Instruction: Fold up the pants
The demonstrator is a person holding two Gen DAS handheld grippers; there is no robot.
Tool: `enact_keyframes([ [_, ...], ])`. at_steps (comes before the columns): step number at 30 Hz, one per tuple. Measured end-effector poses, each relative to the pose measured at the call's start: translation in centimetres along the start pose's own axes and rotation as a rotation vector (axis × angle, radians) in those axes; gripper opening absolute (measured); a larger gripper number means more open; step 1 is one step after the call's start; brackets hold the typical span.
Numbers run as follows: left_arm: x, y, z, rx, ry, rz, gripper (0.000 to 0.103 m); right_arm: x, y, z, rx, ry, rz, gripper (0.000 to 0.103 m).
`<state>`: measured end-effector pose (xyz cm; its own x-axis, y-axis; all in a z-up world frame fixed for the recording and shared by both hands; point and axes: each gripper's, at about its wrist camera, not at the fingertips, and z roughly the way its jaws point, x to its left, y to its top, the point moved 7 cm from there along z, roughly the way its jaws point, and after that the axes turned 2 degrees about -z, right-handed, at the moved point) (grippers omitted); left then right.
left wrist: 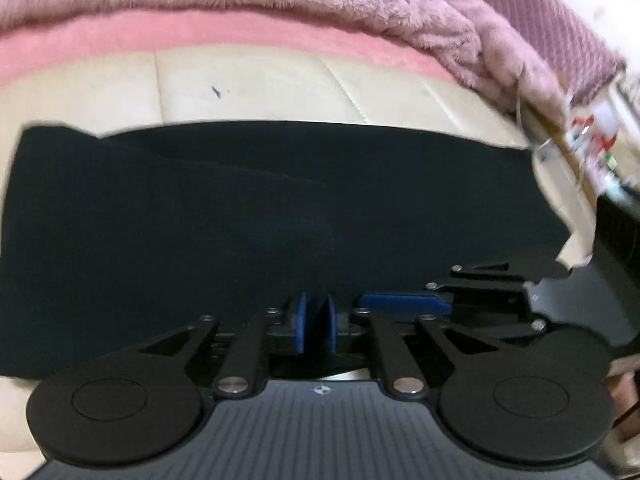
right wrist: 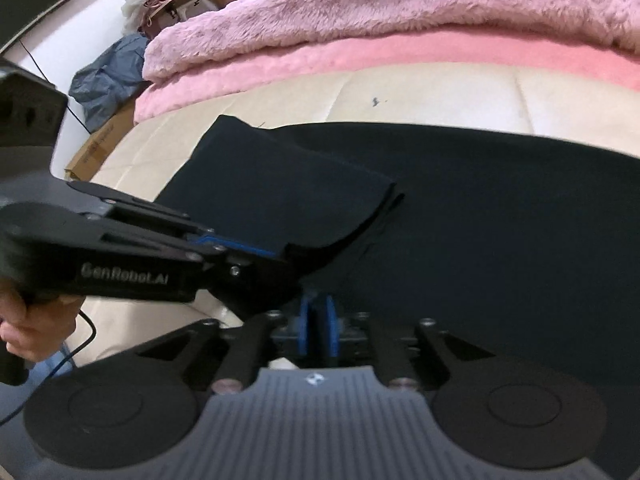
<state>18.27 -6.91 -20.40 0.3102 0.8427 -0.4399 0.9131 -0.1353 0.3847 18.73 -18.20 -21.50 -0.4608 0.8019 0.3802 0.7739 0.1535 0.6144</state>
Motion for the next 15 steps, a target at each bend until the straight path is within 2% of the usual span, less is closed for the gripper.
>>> enact_keyframes([
  [2, -0.1, -0.2, 0.7, 0.019, -0.049, -0.039, 0.012, -0.6, -0.4, -0.5, 0.007, -0.015, 0.003, 0.017],
  [6, -0.2, -0.6, 1.3, 0.026, -0.097, -0.091, 0.014, -1.6, -0.8, -1.5, 0.001, -0.033, 0.033, 0.017],
  [9, 0.0, -0.1, -0.5, -0.037, -0.104, -0.103, 0.015, -2.1, -0.6, -2.3, -0.016, -0.036, 0.061, 0.021],
  [11, 0.9, 0.4, -2.2, -0.095, -0.068, -0.117, 0.016, -2.5, -0.3, -2.6, -0.033, -0.005, 0.11, 0.024],
  [15, 3.7, 1.0, -5.1, -0.192, 0.081, -0.141, 0.017, -3.6, 0.5, -1.6, -0.063, 0.1, 0.28, 0.031],
])
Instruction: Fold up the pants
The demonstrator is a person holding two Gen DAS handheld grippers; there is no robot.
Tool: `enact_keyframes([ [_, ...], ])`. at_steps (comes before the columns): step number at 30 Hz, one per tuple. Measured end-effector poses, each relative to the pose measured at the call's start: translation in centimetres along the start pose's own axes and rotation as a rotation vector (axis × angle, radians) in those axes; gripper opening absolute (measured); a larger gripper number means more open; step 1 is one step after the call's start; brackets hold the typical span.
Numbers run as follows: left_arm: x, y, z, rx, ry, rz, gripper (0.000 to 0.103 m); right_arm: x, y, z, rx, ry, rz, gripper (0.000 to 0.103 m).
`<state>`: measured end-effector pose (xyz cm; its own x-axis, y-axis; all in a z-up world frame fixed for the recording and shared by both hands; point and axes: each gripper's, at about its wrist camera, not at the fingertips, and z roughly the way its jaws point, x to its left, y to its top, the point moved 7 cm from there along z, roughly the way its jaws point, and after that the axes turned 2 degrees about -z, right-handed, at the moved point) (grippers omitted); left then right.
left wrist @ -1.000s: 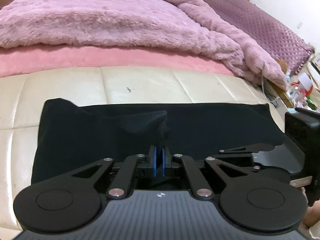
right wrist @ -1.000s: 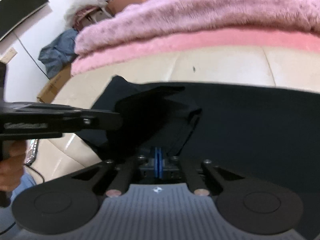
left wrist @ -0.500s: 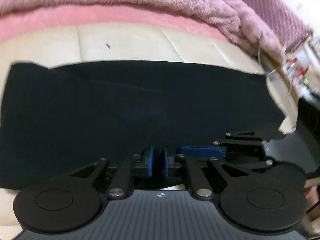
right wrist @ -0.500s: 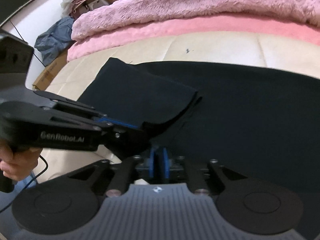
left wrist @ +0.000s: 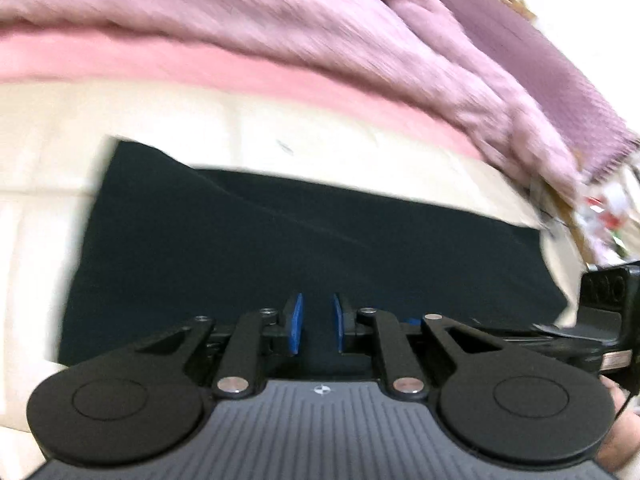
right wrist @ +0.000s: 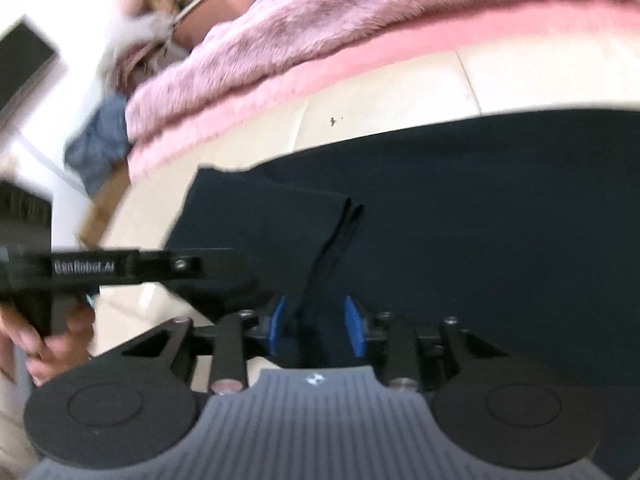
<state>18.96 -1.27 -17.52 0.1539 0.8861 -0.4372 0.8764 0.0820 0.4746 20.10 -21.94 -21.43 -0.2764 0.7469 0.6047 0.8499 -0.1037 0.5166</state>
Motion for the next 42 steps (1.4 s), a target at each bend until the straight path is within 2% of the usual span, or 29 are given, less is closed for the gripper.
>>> enact_keyframes([
  [6, 3.6, 0.4, -3.3, -0.099, 0.063, -0.098, 0.017, -2.0, 0.6, 2.3, 0.003, 0.063, 0.203, 0.032],
  [10, 5.6, 0.1, -4.3, -0.119, 0.086, -0.168, 0.017, -2.0, 1.2, 3.5, -0.005, 0.117, 0.276, 0.028],
  [12, 6.1, -0.1, -4.6, -0.129, 0.115, -0.173, 0.017, -1.7, 1.3, 4.0, -0.005, 0.124, 0.283, 0.015],
  [13, 6.4, -0.2, -5.0, -0.142, 0.138, -0.171, 0.017, -1.6, 1.4, 4.2, -0.001, 0.116, 0.28, 0.003],
  [15, 6.9, -0.3, -5.8, -0.17, 0.181, -0.184, 0.017, -1.1, 1.8, 4.1, -0.009, 0.101, 0.263, 0.0],
  [19, 7.9, -0.3, -7.6, -0.214, 0.205, -0.227, 0.017, 1.1, 3.4, 2.3, -0.043, 0.103, 0.179, 0.0],
  [25, 7.1, -0.3, -9.9, -0.262, 0.201, -0.228, 0.017, 4.9, 7.8, -4.2, -0.126, 0.094, 0.029, 0.0],
  [29, 5.3, -0.2, -10.2, -0.27, 0.187, -0.212, 0.017, 5.4, 10.8, -9.7, -0.162, 0.081, -0.023, 0.0],
  [37, 0.2, 0.0, -8.8, -0.246, 0.149, -0.112, 0.017, 2.4, 15.5, -22.4, -0.263, 0.022, -0.029, 0.0],
  [42, -3.2, 0.2, -6.9, -0.211, 0.127, -0.043, 0.017, -0.8, 16.0, -30.0, -0.305, -0.053, -0.05, 0.0],
])
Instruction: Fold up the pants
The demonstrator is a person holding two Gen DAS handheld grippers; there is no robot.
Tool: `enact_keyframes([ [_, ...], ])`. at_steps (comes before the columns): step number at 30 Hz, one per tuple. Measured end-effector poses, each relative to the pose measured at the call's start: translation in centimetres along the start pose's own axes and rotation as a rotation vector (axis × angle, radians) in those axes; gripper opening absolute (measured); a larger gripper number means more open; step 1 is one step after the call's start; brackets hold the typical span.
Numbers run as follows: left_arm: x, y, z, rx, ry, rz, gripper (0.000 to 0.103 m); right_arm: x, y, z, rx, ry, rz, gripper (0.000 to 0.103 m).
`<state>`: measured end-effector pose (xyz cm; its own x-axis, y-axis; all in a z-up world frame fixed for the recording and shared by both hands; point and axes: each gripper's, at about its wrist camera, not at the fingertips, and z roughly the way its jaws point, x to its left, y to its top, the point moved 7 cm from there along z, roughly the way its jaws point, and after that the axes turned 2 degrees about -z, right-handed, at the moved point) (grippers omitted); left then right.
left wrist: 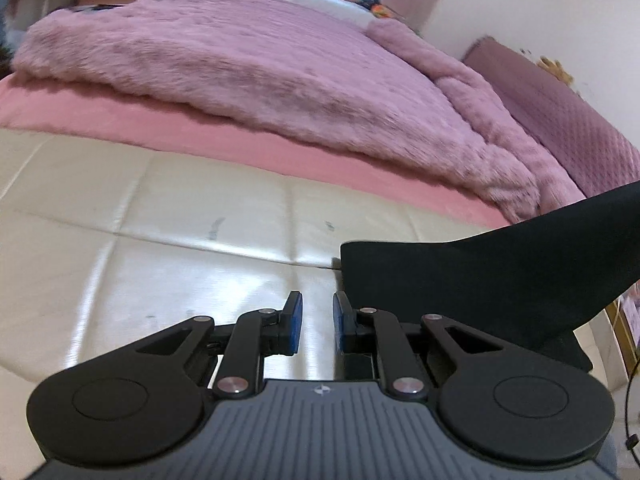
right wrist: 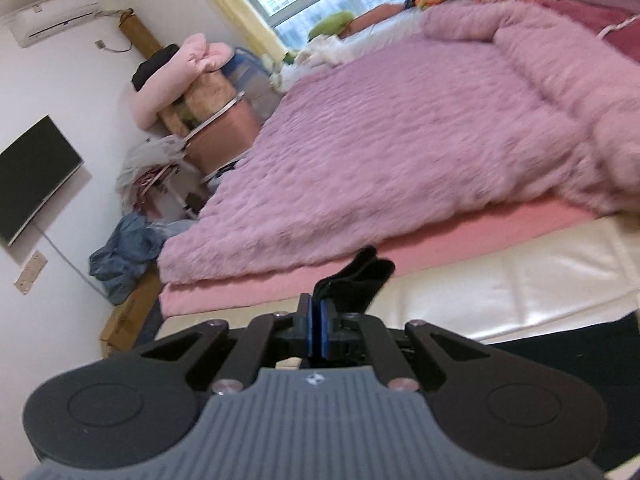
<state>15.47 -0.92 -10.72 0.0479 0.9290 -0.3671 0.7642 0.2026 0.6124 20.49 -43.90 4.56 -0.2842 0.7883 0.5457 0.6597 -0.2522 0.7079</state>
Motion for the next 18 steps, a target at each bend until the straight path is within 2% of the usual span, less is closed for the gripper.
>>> enact_keyframes([
  [5, -3.7, -0.4, 2.1, 0.043, -0.017, 0.072, 0.017, -5.3, 0.8, -4.0, -0.013, -0.092, 0.011, 0.0],
  [10, -7.0, -1.3, 4.3, 0.091, -0.026, 0.139, 0.017, -11.7, 0.1, -5.8, -0.012, -0.193, 0.054, 0.0],
  [18, -10.7, -3.2, 8.2, 0.17, -0.008, 0.224, 0.017, -22.0, -4.3, -3.4, 0.104, -0.321, 0.125, 0.0],
])
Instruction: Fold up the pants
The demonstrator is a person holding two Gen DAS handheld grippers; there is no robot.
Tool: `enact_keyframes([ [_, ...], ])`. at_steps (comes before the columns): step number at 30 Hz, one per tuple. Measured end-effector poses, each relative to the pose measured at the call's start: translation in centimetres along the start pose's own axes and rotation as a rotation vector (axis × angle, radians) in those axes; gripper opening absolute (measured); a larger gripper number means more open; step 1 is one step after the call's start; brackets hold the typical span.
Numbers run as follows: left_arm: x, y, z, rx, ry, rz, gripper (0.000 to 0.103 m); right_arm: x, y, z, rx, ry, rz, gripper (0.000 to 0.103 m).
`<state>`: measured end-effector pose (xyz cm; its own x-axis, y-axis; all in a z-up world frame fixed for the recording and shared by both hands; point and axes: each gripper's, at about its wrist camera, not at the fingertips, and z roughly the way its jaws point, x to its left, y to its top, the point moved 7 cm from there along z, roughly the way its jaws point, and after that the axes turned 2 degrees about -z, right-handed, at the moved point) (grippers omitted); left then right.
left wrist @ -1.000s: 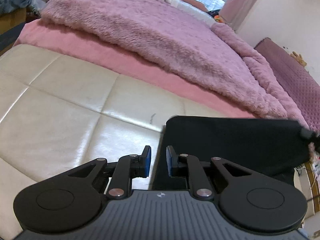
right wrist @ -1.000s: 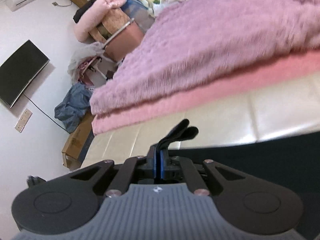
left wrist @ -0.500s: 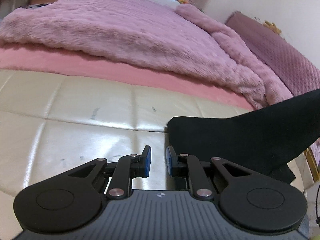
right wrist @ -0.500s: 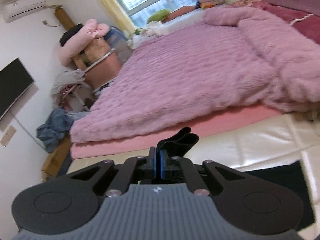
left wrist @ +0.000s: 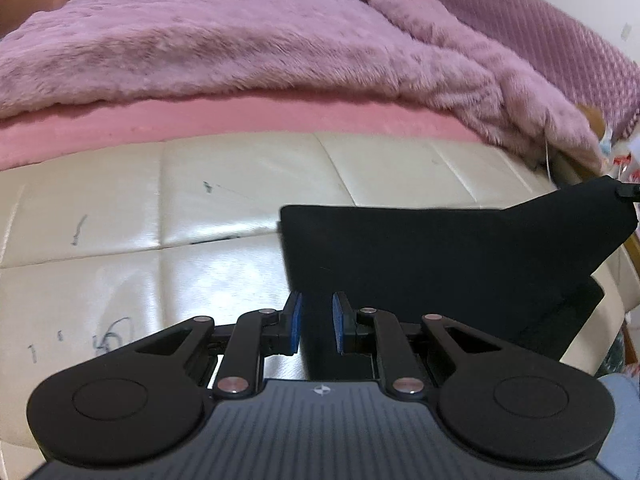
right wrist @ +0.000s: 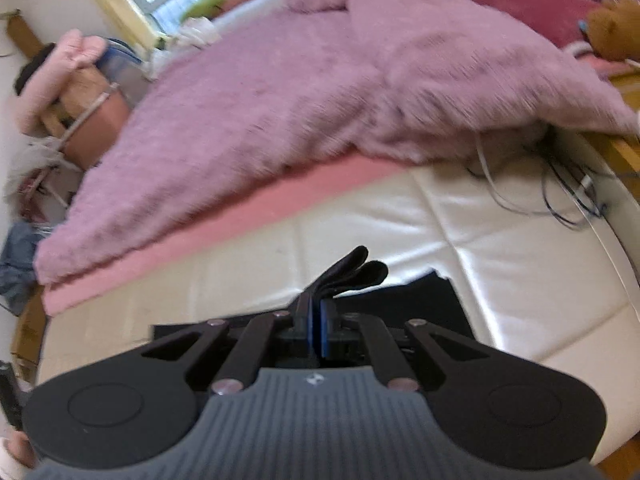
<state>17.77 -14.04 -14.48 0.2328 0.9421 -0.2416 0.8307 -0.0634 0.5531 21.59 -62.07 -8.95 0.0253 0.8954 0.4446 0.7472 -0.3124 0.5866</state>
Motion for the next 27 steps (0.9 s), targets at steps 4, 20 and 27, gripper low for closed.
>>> enact_keyframes([
  [4, -0.8, 0.1, 2.1, 0.032, 0.033, 0.04, 0.017, -2.5, -0.6, 2.2, 0.022, -0.018, 0.011, 0.0],
  [20, -0.4, 0.1, 5.4, 0.041, 0.038, 0.019, 0.017, -8.8, -4.6, 9.4, 0.137, -0.214, -0.073, 0.0],
  [27, 1.6, 3.3, 7.2, 0.008, 0.044, -0.022, 0.056, -8.3, -4.3, 9.0, 0.124, -0.211, -0.088, 0.0],
])
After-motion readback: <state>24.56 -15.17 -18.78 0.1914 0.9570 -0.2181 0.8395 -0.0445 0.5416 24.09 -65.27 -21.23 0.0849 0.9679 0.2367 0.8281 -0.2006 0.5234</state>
